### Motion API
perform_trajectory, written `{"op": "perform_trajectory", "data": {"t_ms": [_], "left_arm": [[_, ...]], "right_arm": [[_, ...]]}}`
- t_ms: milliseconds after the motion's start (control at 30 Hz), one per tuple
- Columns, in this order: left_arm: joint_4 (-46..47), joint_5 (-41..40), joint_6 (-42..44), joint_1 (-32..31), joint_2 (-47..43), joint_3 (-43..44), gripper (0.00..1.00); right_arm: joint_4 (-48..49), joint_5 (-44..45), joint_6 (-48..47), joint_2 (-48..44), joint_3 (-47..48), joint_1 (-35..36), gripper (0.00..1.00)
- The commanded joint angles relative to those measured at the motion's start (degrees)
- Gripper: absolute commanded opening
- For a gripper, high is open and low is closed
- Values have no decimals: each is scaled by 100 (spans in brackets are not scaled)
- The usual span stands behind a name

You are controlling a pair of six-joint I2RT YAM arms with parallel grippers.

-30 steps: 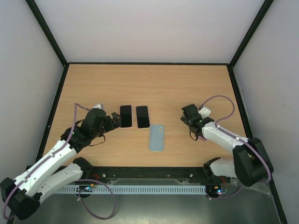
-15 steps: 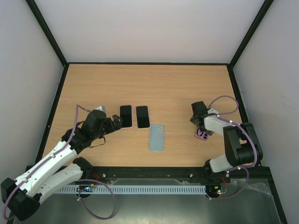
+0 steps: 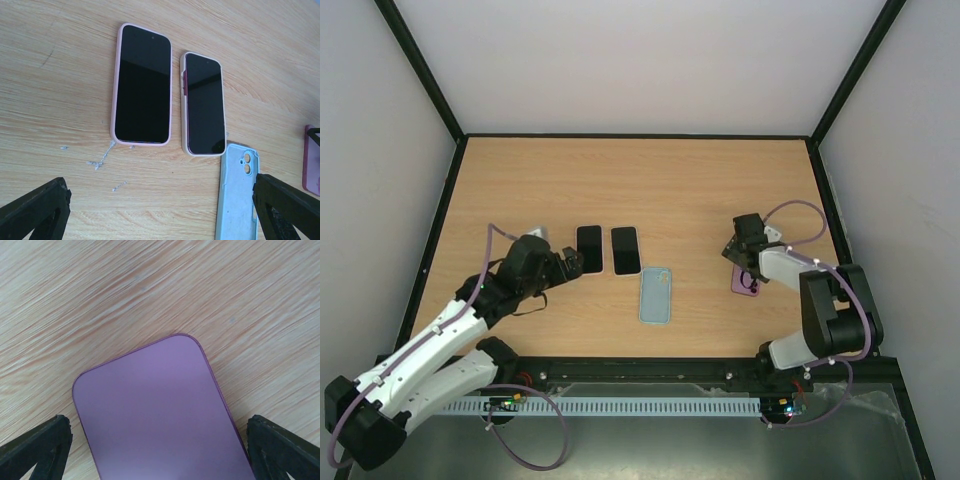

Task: Put the phone into the phone case

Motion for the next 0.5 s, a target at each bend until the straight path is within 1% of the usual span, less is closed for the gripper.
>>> {"op": "perform_trajectory", "data": {"t_ms": [0, 233, 300, 400, 467], "left_arm": [[48, 72, 80, 29, 54, -36, 99], [152, 176, 63, 31, 140, -35, 100], [175, 200, 42, 25, 175, -54, 100], [215, 309, 11, 32, 234, -83, 99], [216, 365, 8, 31, 272, -76, 99]], "right_arm": [[-175, -1356, 46, -189, -242, 19, 91], [-623, -1333, -69, -695, -371, 19, 89], [-663, -1203, -91, -712, -462, 14, 89], [-751, -964, -46, -617, -483, 19, 91], [-712, -955, -23, -543, -483, 19, 92]]}}
